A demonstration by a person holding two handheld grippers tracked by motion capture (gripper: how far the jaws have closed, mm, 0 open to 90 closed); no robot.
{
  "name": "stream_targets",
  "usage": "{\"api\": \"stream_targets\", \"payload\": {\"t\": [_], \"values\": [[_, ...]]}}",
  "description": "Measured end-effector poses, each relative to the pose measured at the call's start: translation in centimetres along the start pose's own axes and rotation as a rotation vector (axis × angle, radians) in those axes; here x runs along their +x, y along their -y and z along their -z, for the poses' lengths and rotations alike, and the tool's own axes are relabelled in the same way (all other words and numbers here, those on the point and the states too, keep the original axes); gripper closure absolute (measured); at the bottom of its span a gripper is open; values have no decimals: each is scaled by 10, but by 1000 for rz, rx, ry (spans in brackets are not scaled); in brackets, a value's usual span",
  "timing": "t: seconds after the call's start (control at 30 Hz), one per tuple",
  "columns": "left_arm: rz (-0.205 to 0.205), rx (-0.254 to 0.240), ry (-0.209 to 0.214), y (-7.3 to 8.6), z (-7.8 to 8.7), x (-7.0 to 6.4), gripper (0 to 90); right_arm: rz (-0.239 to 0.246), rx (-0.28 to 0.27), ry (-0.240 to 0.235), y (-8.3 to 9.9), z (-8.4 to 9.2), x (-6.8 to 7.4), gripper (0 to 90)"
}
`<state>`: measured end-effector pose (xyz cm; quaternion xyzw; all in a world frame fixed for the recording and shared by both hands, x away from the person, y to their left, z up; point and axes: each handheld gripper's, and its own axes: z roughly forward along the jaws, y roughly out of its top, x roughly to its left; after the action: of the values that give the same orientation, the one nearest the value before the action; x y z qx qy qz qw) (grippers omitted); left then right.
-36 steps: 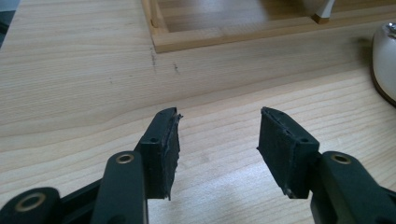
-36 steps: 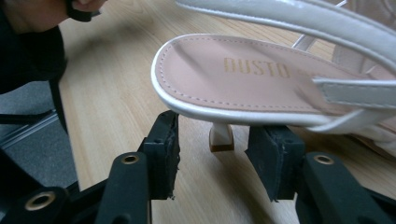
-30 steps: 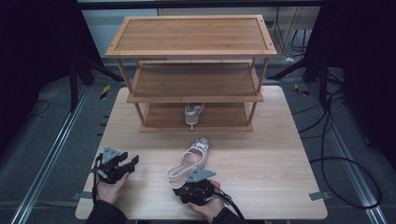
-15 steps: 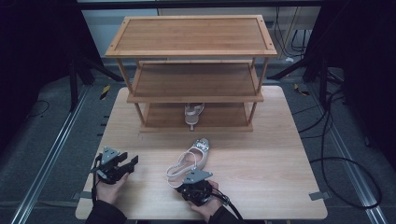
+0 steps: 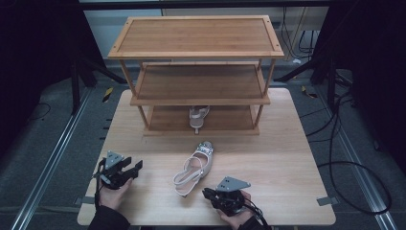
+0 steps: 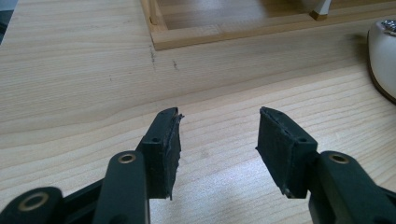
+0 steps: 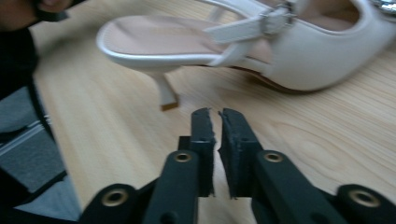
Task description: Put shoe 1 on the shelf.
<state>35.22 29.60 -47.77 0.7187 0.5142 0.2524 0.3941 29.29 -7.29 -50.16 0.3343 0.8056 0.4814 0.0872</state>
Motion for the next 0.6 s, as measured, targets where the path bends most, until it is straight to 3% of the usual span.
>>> {"api": "stream_targets", "payload": {"t": [0.13, 0.3, 0.37, 0.53, 0.6], "values": [[-1, -4, 1, 0, 1, 0, 478, 23, -6, -48, -3, -13, 13, 680], [2, -4, -1, 1, 2, 1, 479, 15, 3, -67, -5, -35, 24, 578], [2, -4, -2, 1, 2, 2, 480, 27, 30, -56, -12, -49, 31, 559], [2, -5, -3, 1, 2, 2, 481, 21, 37, -25, -18, -59, 34, 554], [2, -6, -3, 1, 2, 2, 482, 16, 43, -9, -19, -61, 35, 598]]}}
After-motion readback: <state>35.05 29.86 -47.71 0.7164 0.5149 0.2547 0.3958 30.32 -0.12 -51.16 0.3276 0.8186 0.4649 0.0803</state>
